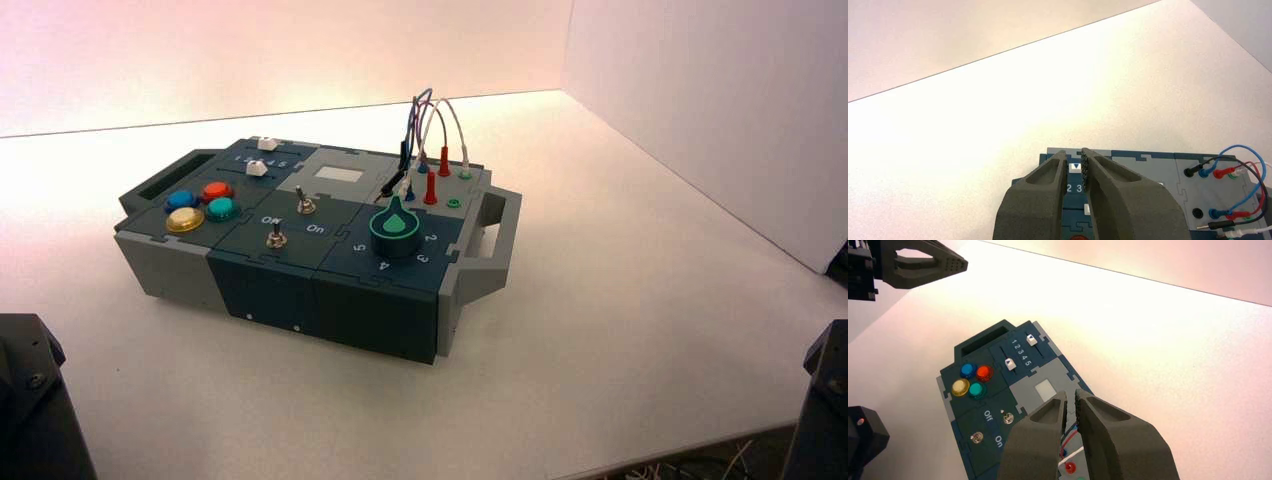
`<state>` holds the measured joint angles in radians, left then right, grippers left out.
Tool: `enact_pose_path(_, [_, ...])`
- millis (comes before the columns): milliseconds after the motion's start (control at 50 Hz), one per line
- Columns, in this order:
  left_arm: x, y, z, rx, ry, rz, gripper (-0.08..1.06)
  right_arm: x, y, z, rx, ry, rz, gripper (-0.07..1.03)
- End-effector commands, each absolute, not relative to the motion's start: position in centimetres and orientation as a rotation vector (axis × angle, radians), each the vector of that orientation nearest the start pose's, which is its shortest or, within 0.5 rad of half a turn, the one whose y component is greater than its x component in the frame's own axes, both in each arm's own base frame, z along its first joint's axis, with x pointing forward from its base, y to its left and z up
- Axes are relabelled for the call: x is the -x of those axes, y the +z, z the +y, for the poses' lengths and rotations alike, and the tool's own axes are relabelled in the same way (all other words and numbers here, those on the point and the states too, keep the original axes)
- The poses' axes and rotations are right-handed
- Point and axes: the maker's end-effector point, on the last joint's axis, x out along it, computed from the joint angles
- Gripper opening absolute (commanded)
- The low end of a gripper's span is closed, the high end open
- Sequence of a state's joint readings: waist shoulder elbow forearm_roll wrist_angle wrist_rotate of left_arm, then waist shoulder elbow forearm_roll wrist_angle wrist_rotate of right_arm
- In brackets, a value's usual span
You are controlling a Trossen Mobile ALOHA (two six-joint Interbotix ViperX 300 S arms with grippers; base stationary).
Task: Insert the black wire.
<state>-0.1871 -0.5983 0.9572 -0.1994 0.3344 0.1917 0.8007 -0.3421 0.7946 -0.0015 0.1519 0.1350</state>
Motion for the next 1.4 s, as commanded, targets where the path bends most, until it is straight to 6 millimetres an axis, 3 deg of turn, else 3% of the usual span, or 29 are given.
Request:
enact_pose_path(20, [-29.4,20.1,-7.2,-0.051,-0.258,0.653,0.18,-26.0,20.9,26.8,0.107,0.74,0.586,0.11])
enact_pose_path(700, [-28.6,19.5,-7.5,-0.049,-0.272,0.675,0.18,-24.8,19.9,27.0,0.127,0.751,0.659,0.09])
enact_pose_path(940, [-28.5,19.4,-7.5,-0.043,-0.272,0.685,0.18,-23.7,19.3,28.6,0.153,0.789,0.712,0.09])
enact_pose_path(1060, [-28.2,18.9,-7.5,-0.044,-0.274,0.708,0.18,-22.5,19.2,30.4,0.135,0.827,0.744,0.09])
enact_pose_path(1400, [-27.9,19.0,-7.3,-0.042,-0.267,0.67,0.18,-21.5,19.4,31.8,0.039,0.838,0.8,0.17])
